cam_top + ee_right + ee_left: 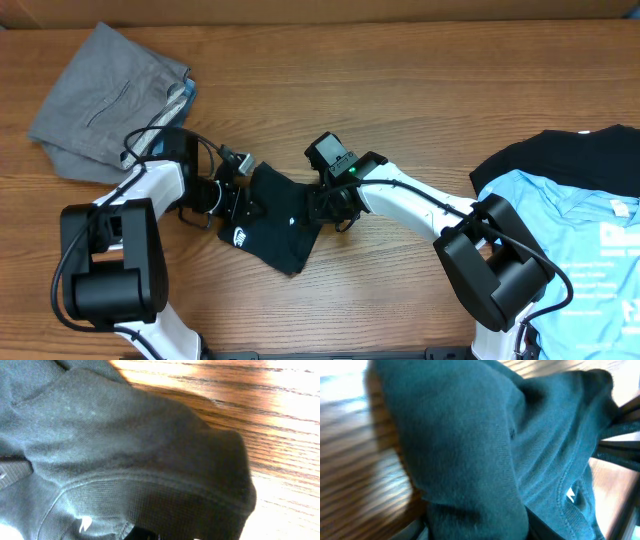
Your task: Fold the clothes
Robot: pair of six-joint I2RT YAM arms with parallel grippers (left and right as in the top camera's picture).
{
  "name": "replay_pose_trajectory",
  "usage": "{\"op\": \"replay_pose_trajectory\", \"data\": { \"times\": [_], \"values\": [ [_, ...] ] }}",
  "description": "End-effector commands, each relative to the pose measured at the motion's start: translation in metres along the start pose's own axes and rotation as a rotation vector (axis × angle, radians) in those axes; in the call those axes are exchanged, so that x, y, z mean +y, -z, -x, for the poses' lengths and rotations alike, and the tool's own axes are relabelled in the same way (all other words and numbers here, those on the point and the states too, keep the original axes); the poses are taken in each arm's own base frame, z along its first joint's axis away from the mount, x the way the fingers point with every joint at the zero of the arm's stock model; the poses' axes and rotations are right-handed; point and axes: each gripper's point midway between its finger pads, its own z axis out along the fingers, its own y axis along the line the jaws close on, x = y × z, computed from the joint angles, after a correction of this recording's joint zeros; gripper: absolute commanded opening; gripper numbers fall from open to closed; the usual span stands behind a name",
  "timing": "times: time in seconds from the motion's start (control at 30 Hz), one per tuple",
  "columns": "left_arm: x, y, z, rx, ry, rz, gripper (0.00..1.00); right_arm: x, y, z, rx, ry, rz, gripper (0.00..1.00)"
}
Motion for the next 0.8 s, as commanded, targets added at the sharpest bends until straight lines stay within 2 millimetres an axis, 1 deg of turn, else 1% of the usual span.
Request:
{"op": "replay_pose_trajectory", "data": {
  "times": [0.0,0.03,0.07,0.1,0.23,0.33,0.37,0.47,0.5,0.53,0.6,0.63,0.77],
  "values": [
    [0.006,-0.018,-0.023,0.089,0.014,-0.005,0.27,-0.001,-0.001,0.002,-0.009,-0.004,-0.007,0.05],
    [0.006,-0.019,-0.024,0.092,0.017,-0.007,0.21,-0.001,-0.001,0.002,-0.009,-0.004,-0.007,0.05],
    [0.005,-0.019,-0.024,0.092,0.019,-0.011,0.11,-0.001,-0.001,0.002,-0.008,-0.004,-0.007,0.05],
    [0.004,-0.019,-0.025,0.092,0.023,-0.019,0.04,-0.002,-0.001,0.001,-0.006,-0.005,-0.009,0.05],
    [0.000,-0.017,-0.026,0.096,0.038,-0.039,0.04,-0.003,0.004,-0.002,0.009,-0.013,-0.021,0.04],
    [-0.008,-0.010,-0.019,0.086,0.058,-0.081,0.04,-0.003,0.022,0.000,-0.007,-0.016,-0.037,0.04],
    [-0.012,-0.007,-0.014,0.077,0.063,-0.099,0.04,-0.003,0.031,0.002,-0.024,-0.009,-0.045,0.04],
    [-0.019,0.008,0.005,0.066,0.098,-0.111,0.04,-0.003,0.063,0.010,-0.093,-0.005,-0.075,0.04],
    [-0.021,0.017,0.017,0.061,0.108,-0.105,0.04,-0.005,0.082,0.014,-0.129,-0.010,-0.090,0.04],
    [-0.023,0.024,0.026,0.052,0.111,-0.101,0.04,-0.006,0.092,0.015,-0.147,-0.014,-0.094,0.04],
    [-0.026,0.037,0.046,0.023,0.110,-0.087,0.04,-0.010,0.108,0.017,-0.173,-0.027,-0.093,0.04],
    [-0.027,0.045,0.059,-0.003,0.097,-0.075,0.04,-0.012,0.115,0.018,-0.182,-0.037,-0.090,0.04],
    [-0.026,0.081,0.112,-0.131,0.064,-0.019,0.04,-0.023,0.129,0.017,-0.187,-0.069,-0.098,0.04]
  ]
}}
